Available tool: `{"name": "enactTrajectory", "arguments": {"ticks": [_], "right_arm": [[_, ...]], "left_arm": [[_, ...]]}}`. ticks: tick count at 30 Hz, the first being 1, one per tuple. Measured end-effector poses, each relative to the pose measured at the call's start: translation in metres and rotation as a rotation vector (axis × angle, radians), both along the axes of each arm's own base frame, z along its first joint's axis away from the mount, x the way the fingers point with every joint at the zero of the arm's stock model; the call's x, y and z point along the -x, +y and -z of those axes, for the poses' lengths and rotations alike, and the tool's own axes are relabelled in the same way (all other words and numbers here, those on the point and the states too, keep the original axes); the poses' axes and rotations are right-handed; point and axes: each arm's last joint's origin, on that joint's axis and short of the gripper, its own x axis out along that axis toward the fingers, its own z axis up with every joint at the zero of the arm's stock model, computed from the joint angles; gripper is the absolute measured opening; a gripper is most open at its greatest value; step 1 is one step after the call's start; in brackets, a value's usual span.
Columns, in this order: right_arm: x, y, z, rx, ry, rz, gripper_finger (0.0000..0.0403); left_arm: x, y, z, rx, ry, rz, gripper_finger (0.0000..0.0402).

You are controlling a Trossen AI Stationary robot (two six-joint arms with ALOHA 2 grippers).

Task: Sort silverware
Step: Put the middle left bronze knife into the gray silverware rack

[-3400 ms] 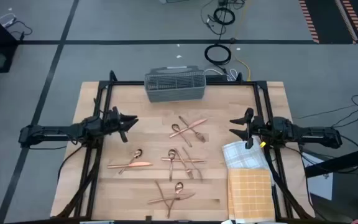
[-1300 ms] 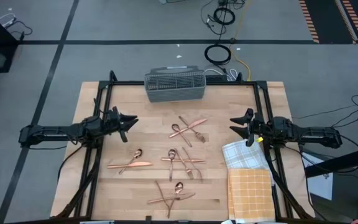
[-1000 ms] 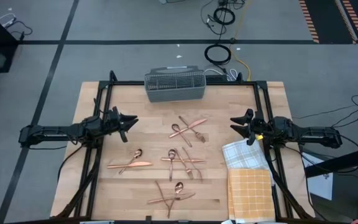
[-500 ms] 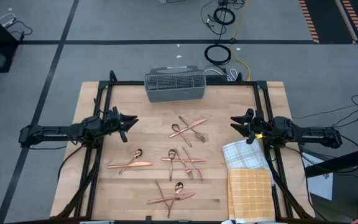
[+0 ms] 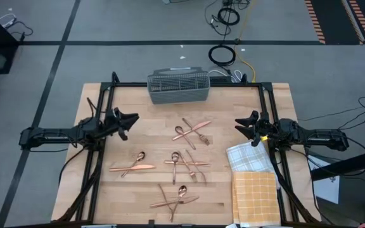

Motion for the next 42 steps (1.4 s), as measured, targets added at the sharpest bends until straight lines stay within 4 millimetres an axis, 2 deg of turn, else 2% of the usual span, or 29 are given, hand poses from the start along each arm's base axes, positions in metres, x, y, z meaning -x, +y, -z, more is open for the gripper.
{"name": "enactTrajectory", "arguments": {"ticks": [5,13,21,27,30,34,38,42], "right_arm": [[0.000,0.000,0.000,-0.009,-0.002,-0.002,0.0199],[0.000,0.000,0.000,-0.009,-0.002,-0.002,0.0199],[0.000,0.000,0.000,-0.009,-0.002,-0.004,0.0199],[0.000,0.000,0.000,-0.010,0.005,-0.004,0.0199],[0.000,0.000,0.000,-0.020,0.001,-0.005,0.0199],[0.000,0.000,0.000,-0.082,-0.012,-0.010,0.0199],[0.000,0.000,0.000,-0.122,-0.021,-0.013,0.0199],[0.000,0.000,0.000,-0.136,-0.024,-0.021,0.0199]], "left_arm": [[0.002,0.003,-0.007,0.044,-0.099,-0.098,0.0089],[0.009,0.004,-0.029,0.078,-0.354,-0.140,0.0089],[0.009,0.002,-0.030,0.115,-0.394,-0.066,0.0089],[0.010,0.004,-0.028,0.138,-0.377,-0.156,0.0089],[0.010,0.002,-0.034,0.139,-0.409,-0.063,0.0089],[0.012,-0.004,-0.075,0.063,-0.414,0.126,0.0089],[0.011,-0.008,-0.131,-0.030,-0.288,0.169,0.0089],[0.007,-0.009,-0.185,-0.022,-0.091,0.177,0.0089]]}}
